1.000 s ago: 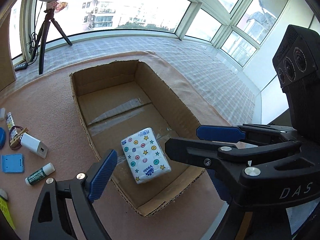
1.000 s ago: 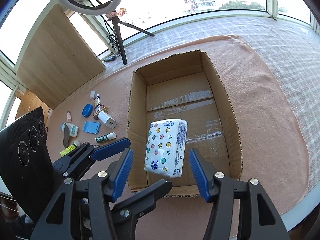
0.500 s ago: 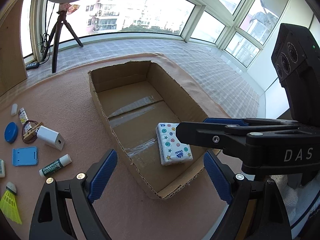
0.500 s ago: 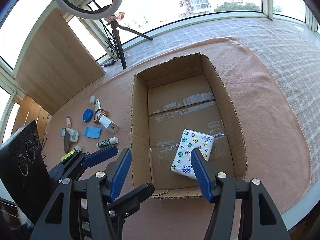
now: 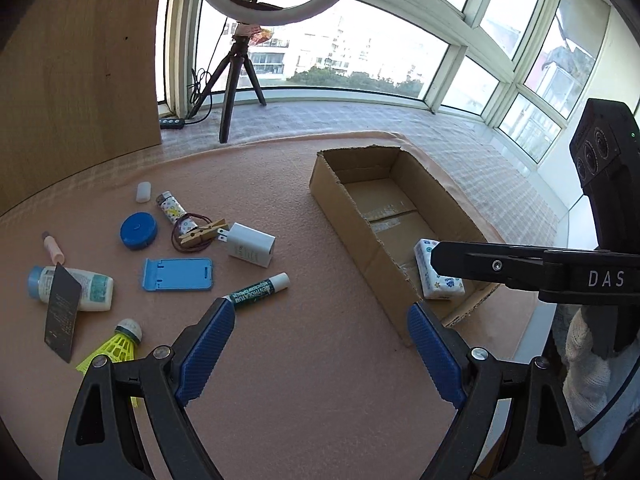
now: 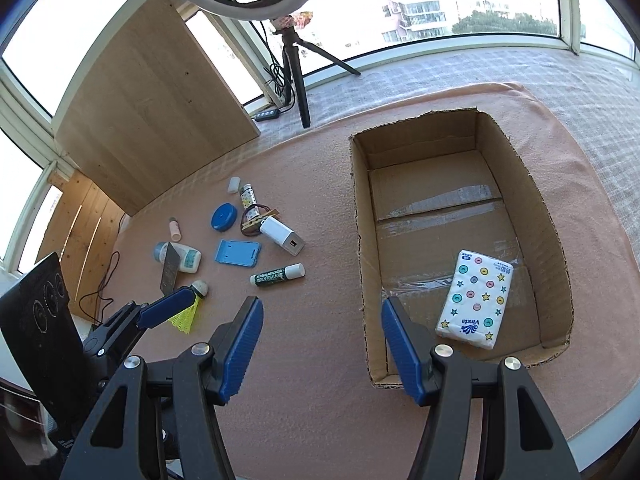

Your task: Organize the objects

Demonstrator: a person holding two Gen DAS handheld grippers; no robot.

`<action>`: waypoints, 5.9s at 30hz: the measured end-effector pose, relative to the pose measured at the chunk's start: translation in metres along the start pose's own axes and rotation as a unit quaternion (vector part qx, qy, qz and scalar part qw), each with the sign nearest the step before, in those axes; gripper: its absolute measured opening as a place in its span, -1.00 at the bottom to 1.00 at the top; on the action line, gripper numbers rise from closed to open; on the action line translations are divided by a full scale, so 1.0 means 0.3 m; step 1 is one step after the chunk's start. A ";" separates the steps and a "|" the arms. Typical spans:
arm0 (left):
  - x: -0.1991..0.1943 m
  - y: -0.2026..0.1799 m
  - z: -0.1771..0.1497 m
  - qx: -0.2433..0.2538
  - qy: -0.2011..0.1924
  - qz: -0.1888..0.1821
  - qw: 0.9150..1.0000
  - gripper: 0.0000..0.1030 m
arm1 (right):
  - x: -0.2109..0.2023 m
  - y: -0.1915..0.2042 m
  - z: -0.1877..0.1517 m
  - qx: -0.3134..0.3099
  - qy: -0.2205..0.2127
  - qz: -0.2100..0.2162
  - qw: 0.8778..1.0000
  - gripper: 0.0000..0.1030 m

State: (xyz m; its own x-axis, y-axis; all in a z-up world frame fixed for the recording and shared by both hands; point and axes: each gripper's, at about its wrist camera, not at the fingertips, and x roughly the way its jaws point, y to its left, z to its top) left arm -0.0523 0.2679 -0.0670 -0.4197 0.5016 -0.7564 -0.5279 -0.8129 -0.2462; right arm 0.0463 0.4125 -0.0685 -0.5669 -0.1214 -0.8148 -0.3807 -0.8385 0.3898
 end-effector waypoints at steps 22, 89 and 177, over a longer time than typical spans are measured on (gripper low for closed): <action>-0.133 0.724 -0.122 -0.042 0.032 0.158 0.986 0.75 | 0.119 0.317 -0.118 -0.041 0.009 0.003 0.999 0.12; 0.016 0.682 -0.033 0.001 0.084 0.129 0.988 0.08 | 0.153 0.229 -0.162 -0.009 0.038 -0.027 0.999 0.12; 0.256 -0.126 0.192 0.096 0.057 0.030 0.993 0.78 | 0.021 -0.079 -0.306 0.027 0.026 -0.056 0.998 0.13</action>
State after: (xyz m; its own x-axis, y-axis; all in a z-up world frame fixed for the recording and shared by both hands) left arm -0.1073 0.3543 -0.0810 -0.3739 0.4078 -0.8330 -0.6398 -0.7636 -0.0866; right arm 0.1190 0.3829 -0.1222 -0.4807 -0.0559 -0.8751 -0.4799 -0.8185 0.3159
